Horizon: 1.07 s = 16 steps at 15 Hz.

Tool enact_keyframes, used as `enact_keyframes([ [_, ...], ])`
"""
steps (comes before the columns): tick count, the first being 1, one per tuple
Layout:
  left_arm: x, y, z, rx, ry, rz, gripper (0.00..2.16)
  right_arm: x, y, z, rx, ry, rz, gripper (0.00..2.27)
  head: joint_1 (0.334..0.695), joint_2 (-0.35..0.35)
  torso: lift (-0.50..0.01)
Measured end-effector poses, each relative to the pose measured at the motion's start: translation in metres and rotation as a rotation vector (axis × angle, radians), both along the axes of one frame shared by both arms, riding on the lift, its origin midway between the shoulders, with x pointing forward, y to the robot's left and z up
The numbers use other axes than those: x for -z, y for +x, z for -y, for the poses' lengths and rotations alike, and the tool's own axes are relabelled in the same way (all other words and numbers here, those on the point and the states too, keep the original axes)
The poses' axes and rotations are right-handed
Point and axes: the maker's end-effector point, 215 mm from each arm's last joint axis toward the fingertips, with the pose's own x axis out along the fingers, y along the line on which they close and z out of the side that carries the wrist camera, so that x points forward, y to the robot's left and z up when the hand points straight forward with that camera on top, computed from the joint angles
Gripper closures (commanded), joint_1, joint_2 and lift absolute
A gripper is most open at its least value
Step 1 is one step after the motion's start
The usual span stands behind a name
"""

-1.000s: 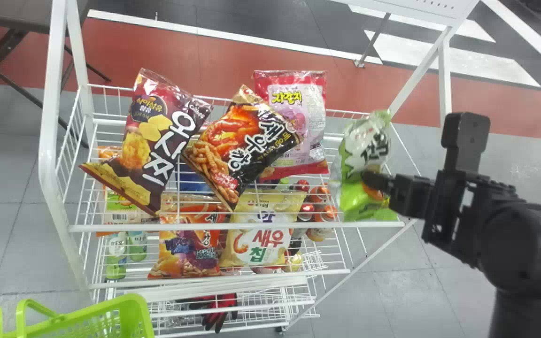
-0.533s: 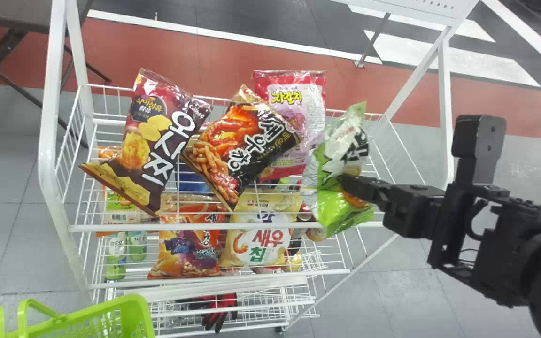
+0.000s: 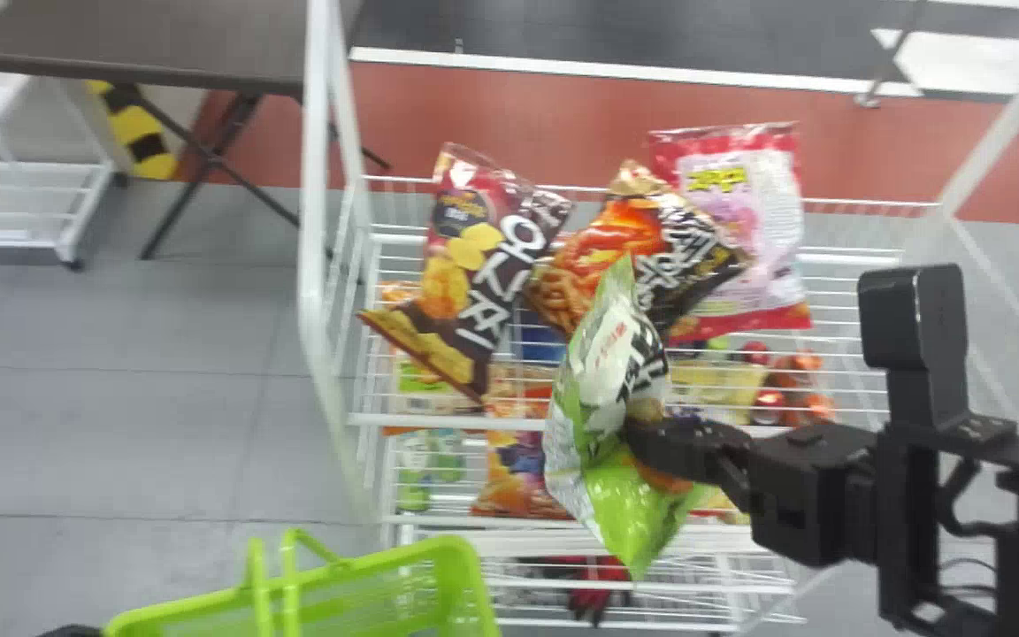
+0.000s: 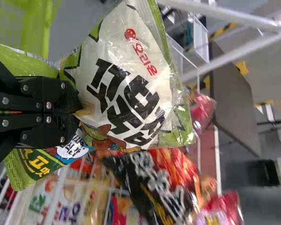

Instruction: Hold basket handle with left hand then pick Gkobukchip with right hand and place into basket

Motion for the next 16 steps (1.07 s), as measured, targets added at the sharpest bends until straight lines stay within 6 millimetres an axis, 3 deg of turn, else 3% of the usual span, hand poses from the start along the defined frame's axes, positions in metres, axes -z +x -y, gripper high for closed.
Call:
enact_keyframes([
  [9, -0.006, 0.002, -0.002, -0.006, -0.021, 0.008, 2.15, 0.105, -0.088, -0.109, -0.260, 0.085, -0.338, 2.25, 0.695, 0.340, 0.000],
  [13, -0.010, 0.002, -0.001, -0.004, -0.039, 0.005, 2.16, 0.135, -0.122, -0.135, -0.330, 0.116, -0.461, 2.17, 0.695, 0.350, 0.000],
  [14, -0.012, 0.002, -0.001, -0.004, -0.046, 0.003, 2.15, 0.143, -0.130, -0.141, -0.342, 0.129, -0.495, 1.98, 0.695, 0.350, 0.000],
  [15, -0.013, 0.002, -0.002, -0.005, -0.050, 0.003, 2.15, 0.152, -0.136, -0.144, -0.346, 0.132, -0.526, 1.41, 0.695, 0.350, 0.000],
  [16, -0.013, 0.002, -0.003, -0.007, -0.051, 0.004, 2.15, 0.159, -0.141, -0.146, -0.350, 0.128, -0.550, 0.60, 0.695, 0.350, 0.000],
])
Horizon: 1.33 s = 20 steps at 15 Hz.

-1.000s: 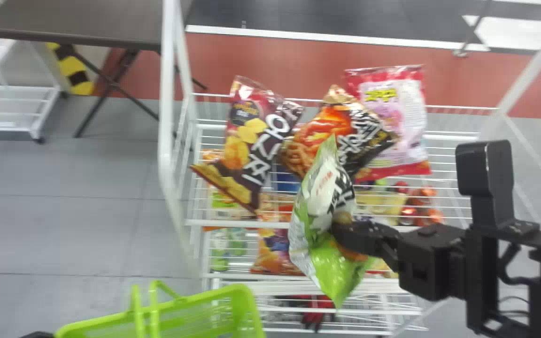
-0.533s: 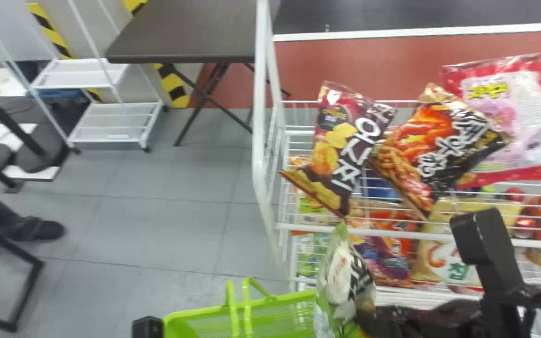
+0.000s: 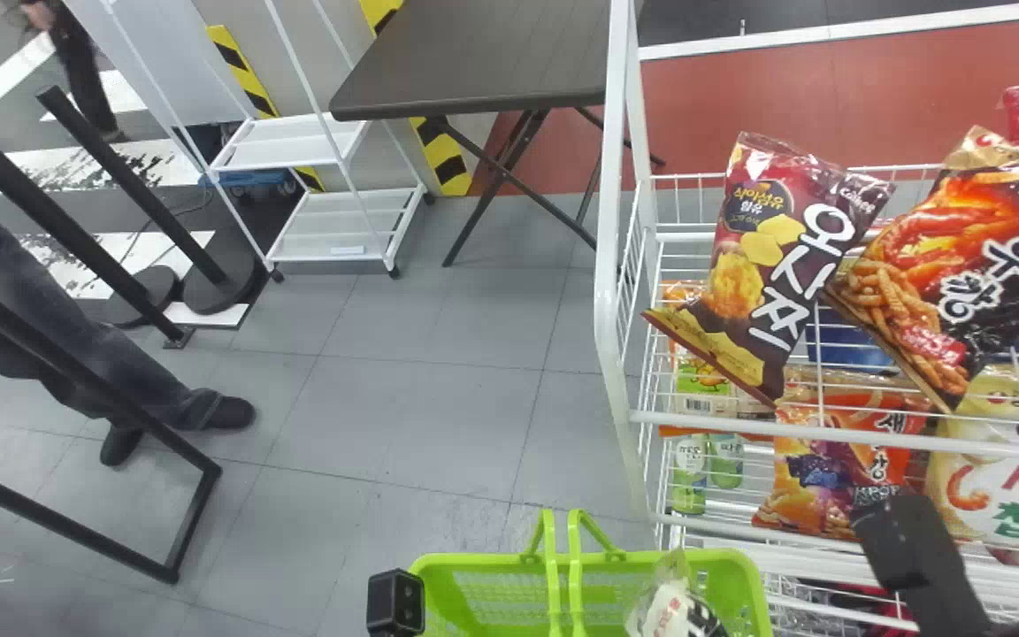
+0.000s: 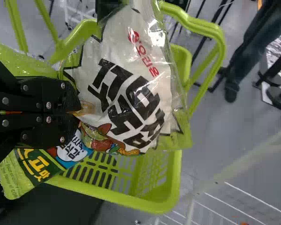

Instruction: Hold basket handle with left hand then pick Gkobukchip with right hand and place into basket

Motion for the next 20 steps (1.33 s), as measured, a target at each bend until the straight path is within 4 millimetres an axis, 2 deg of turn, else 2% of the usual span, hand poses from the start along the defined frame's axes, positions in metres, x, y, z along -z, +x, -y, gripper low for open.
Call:
enact_keyframes([
  [1, -0.001, 0.000, -0.001, -0.002, -0.002, 0.001, 2.15, 0.009, -0.005, -0.001, -0.008, -0.012, -0.023, 0.02, 0.695, 0.350, 0.000],
  [3, -0.001, 0.000, -0.001, -0.003, -0.004, 0.001, 2.15, 0.023, -0.013, 0.001, -0.022, -0.040, -0.049, 0.00, 0.695, 0.350, 0.000],
  [5, -0.002, 0.001, -0.001, -0.004, -0.008, 0.002, 2.15, 0.027, -0.017, -0.001, -0.030, -0.033, -0.063, 0.06, 0.695, 0.350, 0.000],
  [6, -0.002, 0.001, -0.001, -0.004, -0.008, 0.002, 2.15, 0.026, -0.013, -0.002, -0.023, -0.023, -0.050, 0.06, 0.695, 0.350, 0.000],
  [8, -0.002, 0.001, -0.001, -0.005, -0.008, 0.001, 2.15, 0.017, 0.012, -0.004, 0.024, 0.018, 0.040, 0.06, 0.695, 0.350, 0.000],
  [10, -0.001, 0.001, -0.002, -0.006, -0.008, 0.001, 2.15, -0.001, 0.041, -0.004, 0.083, 0.079, 0.148, 0.07, 0.695, 0.350, 0.000],
  [12, -0.001, 0.001, -0.002, -0.007, -0.007, -0.001, 2.15, -0.027, 0.081, 0.006, 0.174, 0.143, 0.305, 0.07, 0.695, 0.350, 0.000],
  [13, -0.001, 0.001, -0.002, -0.007, -0.006, -0.001, 2.16, -0.042, 0.104, 0.017, 0.228, 0.165, 0.406, 0.08, 0.695, 0.350, 0.000],
  [15, 0.000, 0.001, -0.002, -0.007, -0.006, -0.002, 2.15, -0.079, 0.148, 0.049, 0.328, 0.185, 0.667, 0.08, 0.695, 0.285, 0.000],
  [16, 0.000, 0.000, -0.002, -0.007, -0.006, -0.003, 2.15, -0.096, 0.162, 0.063, 0.361, 0.178, 0.789, 0.08, 0.695, 0.251, 0.000],
  [17, 0.001, 0.000, -0.002, -0.008, -0.005, -0.005, 2.15, -0.110, 0.172, 0.079, 0.393, 0.167, 0.903, 0.08, 0.695, 0.186, 0.000],
  [20, 0.003, 0.000, -0.002, -0.014, -0.010, -0.012, 2.15, -0.129, 0.183, 0.121, 0.479, 0.146, 1.109, 0.08, 0.695, 0.113, 0.000],
])
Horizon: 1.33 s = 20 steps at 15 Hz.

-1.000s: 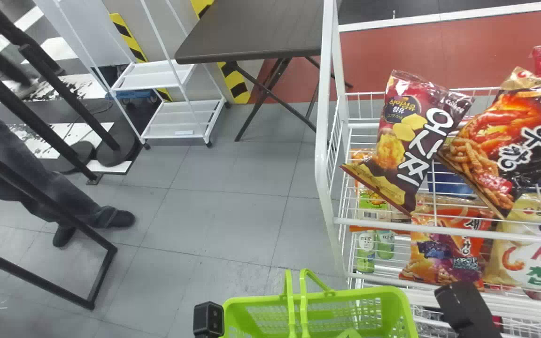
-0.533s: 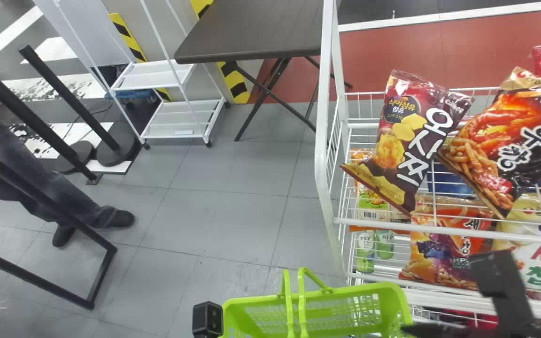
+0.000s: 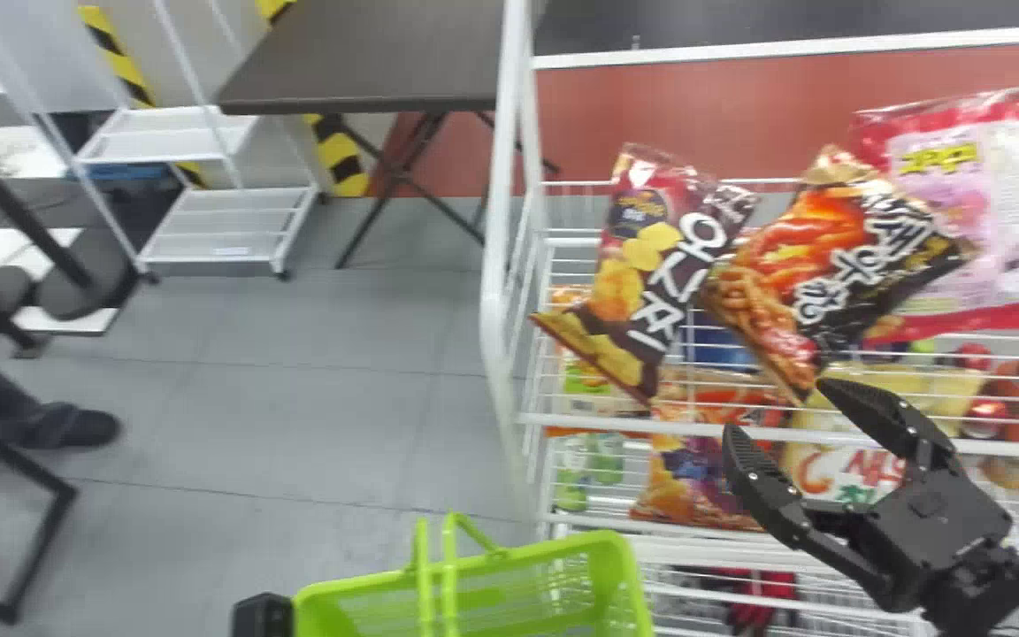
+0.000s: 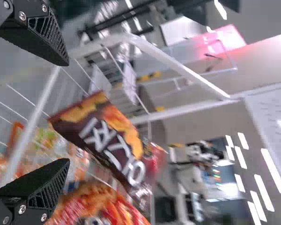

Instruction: Hold basket handle with left hand then pick Gkobukchip with right hand and place into basket

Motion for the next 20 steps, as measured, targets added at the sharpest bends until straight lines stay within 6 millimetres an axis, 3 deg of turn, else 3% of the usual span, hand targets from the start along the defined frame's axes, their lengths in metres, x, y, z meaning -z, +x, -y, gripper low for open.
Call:
enact_keyframes([
  [5, 0.003, -0.004, 0.002, -0.010, -0.008, -0.013, 2.16, 0.025, -0.005, 0.080, 0.202, -0.026, 0.097, 0.08, 0.695, -0.060, 0.000],
  [8, 0.004, -0.005, 0.004, -0.013, -0.008, -0.016, 2.16, 0.034, -0.016, 0.116, 0.287, -0.048, 0.121, 0.08, 0.695, -0.158, 0.000],
  [14, 0.005, -0.006, 0.004, -0.015, -0.008, -0.020, 2.15, 0.051, -0.029, 0.148, 0.376, -0.056, 0.099, 0.08, 0.695, -0.239, 0.000],
  [20, 0.008, -0.008, 0.006, -0.007, 0.006, -0.026, 2.15, 0.059, -0.031, 0.162, 0.404, -0.054, 0.067, 0.08, 0.695, -0.278, 0.000],
])
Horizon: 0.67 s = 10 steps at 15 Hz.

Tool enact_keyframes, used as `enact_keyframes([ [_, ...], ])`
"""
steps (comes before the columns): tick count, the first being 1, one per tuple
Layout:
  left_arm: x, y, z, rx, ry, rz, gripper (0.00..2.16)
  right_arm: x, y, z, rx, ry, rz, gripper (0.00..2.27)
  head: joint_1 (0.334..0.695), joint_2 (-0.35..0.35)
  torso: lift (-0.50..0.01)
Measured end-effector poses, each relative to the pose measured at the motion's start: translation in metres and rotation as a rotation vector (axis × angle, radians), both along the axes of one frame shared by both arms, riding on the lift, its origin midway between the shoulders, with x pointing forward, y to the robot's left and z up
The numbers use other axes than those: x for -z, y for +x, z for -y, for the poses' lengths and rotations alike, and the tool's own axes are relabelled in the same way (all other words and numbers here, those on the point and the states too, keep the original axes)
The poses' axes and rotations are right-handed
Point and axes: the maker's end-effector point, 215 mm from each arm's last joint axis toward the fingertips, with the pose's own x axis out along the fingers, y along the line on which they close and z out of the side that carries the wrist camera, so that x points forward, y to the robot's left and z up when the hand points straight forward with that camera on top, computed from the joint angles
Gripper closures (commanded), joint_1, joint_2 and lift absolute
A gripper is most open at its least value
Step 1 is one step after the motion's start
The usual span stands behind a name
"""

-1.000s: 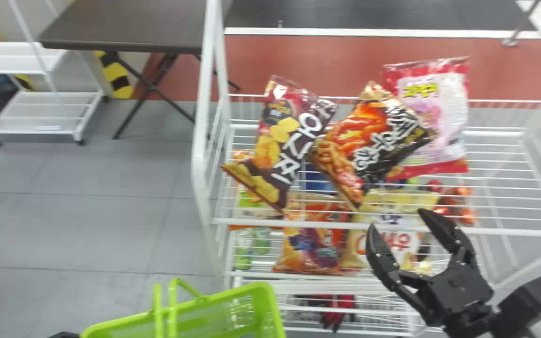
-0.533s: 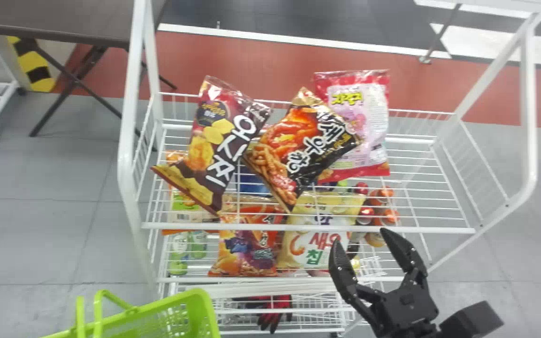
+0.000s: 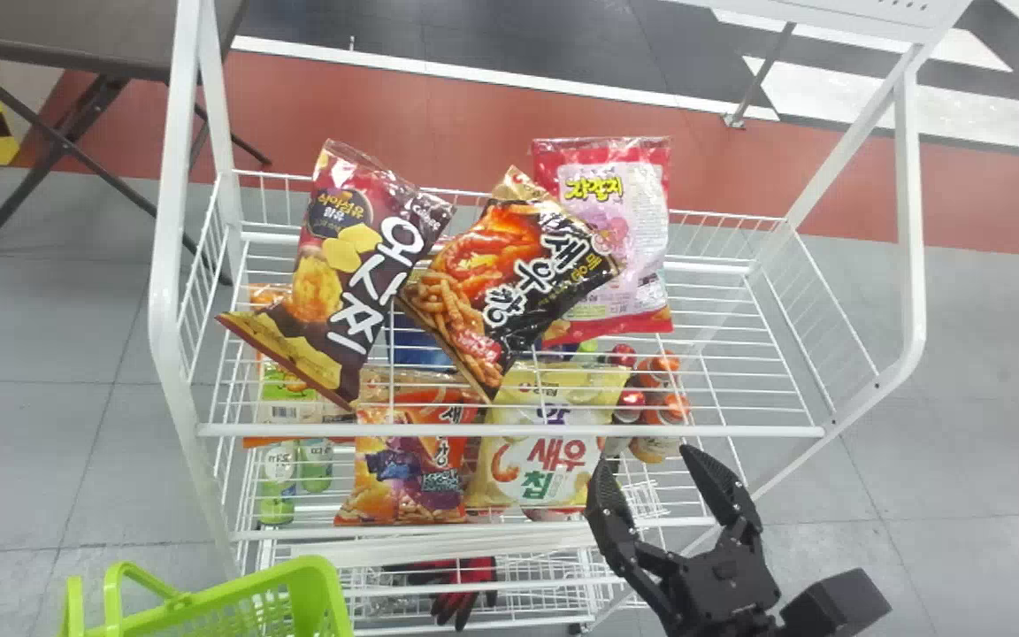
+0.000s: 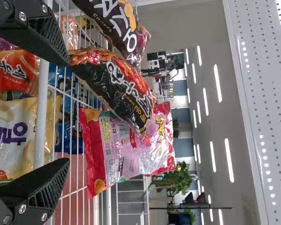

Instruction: Hold basket handle with left hand then pick Gkobukchip with right hand and place into basket

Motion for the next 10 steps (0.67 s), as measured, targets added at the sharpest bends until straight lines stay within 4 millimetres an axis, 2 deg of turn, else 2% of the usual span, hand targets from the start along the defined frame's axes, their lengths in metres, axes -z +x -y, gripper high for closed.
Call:
enact_keyframes([
  [6, 0.000, -0.001, 0.002, 0.005, 0.006, 0.001, 2.16, 0.003, 0.002, 0.011, 0.024, 0.018, -0.039, 0.08, 0.695, -0.305, 0.000],
  [10, -0.001, -0.002, 0.002, 0.007, 0.005, 0.000, 2.15, 0.000, 0.003, 0.012, 0.028, 0.025, -0.040, 0.08, 0.695, -0.310, 0.000],
])
